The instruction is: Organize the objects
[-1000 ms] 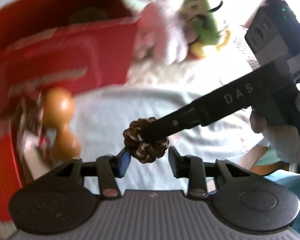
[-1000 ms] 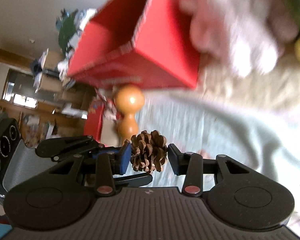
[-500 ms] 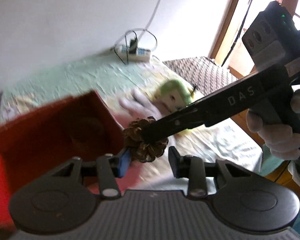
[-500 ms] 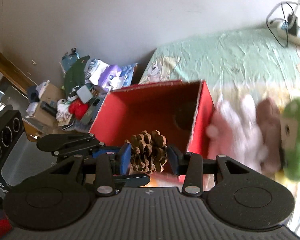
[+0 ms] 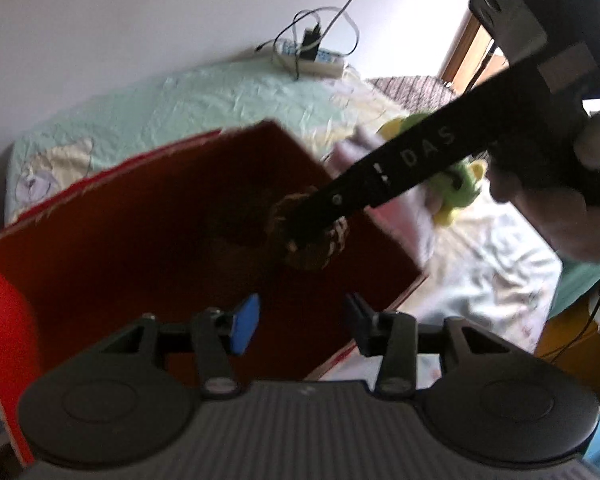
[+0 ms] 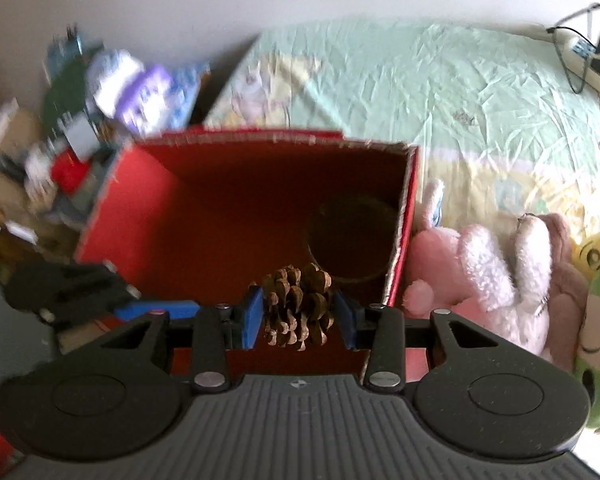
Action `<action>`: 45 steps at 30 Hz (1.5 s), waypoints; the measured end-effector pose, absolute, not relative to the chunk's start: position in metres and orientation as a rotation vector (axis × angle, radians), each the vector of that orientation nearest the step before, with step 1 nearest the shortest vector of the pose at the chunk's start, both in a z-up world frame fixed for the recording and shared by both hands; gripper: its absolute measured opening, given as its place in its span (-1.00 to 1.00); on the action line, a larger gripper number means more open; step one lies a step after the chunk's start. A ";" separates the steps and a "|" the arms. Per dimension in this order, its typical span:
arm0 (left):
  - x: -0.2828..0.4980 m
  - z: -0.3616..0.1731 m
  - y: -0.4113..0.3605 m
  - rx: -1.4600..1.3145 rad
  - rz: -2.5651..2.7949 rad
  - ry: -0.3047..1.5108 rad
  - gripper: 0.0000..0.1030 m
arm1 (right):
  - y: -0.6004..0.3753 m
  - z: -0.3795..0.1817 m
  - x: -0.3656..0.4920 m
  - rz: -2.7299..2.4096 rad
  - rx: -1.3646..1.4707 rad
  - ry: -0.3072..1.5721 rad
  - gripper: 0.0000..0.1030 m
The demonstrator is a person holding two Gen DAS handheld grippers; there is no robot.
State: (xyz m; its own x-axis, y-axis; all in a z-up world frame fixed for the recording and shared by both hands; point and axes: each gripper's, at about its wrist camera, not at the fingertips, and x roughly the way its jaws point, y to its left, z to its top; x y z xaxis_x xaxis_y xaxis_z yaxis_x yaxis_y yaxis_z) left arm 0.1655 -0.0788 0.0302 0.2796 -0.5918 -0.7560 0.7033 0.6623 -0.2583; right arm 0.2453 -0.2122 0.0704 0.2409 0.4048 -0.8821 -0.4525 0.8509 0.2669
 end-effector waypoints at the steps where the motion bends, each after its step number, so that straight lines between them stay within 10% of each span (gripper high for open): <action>1: 0.167 0.028 -0.075 0.144 -0.865 0.950 -0.11 | -0.206 0.068 0.246 0.585 -0.091 1.204 -0.19; 24: 0.223 0.003 -0.008 0.025 -0.541 1.045 -0.11 | -0.124 -0.002 0.228 0.655 -1.055 1.298 -0.24; 45: 0.242 -0.010 -0.015 0.060 -0.362 1.073 -0.04 | -0.124 -0.007 0.237 0.663 -0.607 1.234 -0.41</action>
